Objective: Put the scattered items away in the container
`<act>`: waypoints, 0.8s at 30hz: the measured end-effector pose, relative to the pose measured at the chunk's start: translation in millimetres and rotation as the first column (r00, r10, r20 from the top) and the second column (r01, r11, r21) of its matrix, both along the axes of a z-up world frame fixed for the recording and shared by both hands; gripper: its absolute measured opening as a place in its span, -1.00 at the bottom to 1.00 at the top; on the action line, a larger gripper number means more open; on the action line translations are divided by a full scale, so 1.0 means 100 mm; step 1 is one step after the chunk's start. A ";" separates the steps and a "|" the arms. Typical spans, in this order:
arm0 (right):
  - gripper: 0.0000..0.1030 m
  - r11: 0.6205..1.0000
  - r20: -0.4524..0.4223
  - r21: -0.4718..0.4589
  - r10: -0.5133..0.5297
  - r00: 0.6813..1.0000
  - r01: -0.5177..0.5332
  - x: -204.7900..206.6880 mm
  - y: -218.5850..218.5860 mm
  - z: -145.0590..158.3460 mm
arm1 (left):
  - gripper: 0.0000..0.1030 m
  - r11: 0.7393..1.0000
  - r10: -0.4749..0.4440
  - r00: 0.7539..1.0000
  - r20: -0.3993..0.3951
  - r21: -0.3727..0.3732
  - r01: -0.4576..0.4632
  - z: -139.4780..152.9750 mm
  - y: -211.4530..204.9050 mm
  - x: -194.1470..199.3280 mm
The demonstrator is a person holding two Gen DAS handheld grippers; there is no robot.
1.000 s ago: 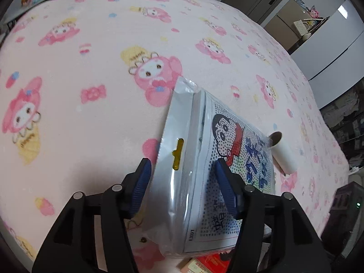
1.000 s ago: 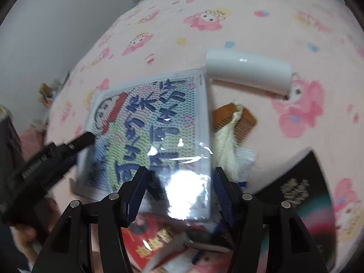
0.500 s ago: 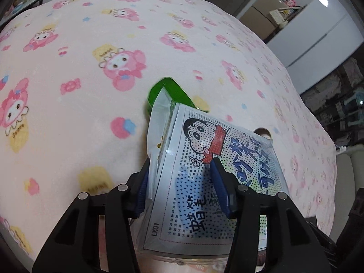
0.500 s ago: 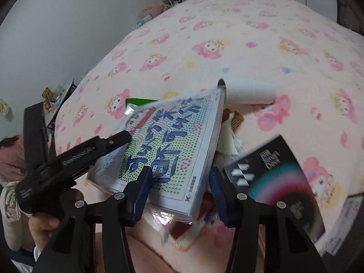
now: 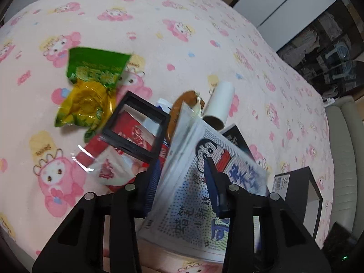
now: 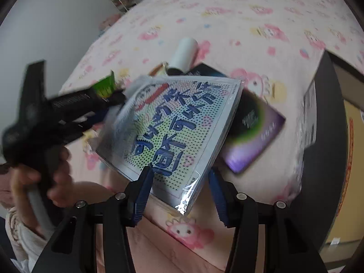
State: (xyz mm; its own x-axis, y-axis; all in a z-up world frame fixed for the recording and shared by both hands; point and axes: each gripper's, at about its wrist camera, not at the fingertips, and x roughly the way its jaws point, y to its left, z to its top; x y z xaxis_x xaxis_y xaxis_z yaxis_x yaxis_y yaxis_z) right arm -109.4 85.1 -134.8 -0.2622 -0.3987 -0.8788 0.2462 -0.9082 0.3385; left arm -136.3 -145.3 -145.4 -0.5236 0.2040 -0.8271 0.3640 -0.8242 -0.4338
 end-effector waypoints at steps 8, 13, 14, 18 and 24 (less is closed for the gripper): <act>-0.08 0.986 -0.108 0.168 -0.007 0.994 0.025 0.00 -0.12 -0.05 | -0.22 0.999 -0.043 0.990 0.131 0.035 0.039 -0.06 0.14 0.24; -0.08 0.990 -0.048 0.141 -0.025 0.999 0.031 0.06 0.02 -0.25 | -0.14 0.997 -0.016 0.978 0.210 0.076 0.000 -0.13 0.23 0.40; -0.08 0.991 -0.032 0.127 -0.027 0.999 0.031 0.08 0.05 -0.29 | -0.14 0.998 -0.010 0.975 0.223 0.057 -0.002 -0.16 0.27 0.39; -0.14 0.999 -0.028 0.054 -0.004 1.000 0.005 0.13 0.08 -0.33 | -0.15 1.000 0.016 0.969 0.246 -0.021 -0.011 -0.25 0.38 0.34; -0.32 0.998 -0.048 0.053 -0.027 0.998 0.030 0.19 0.11 -0.39 | -0.14 0.996 0.038 0.974 0.221 -0.090 -0.019 -0.25 0.43 0.20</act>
State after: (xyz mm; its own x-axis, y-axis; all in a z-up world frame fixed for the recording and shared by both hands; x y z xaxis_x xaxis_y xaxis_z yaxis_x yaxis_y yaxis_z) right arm -89.9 95.6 -173.8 -0.3143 -0.3434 -0.8850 0.2345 -0.9315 0.2781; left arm -116.1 -102.8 -170.1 -0.3288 0.1143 -0.9375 0.4672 -0.8430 -0.2666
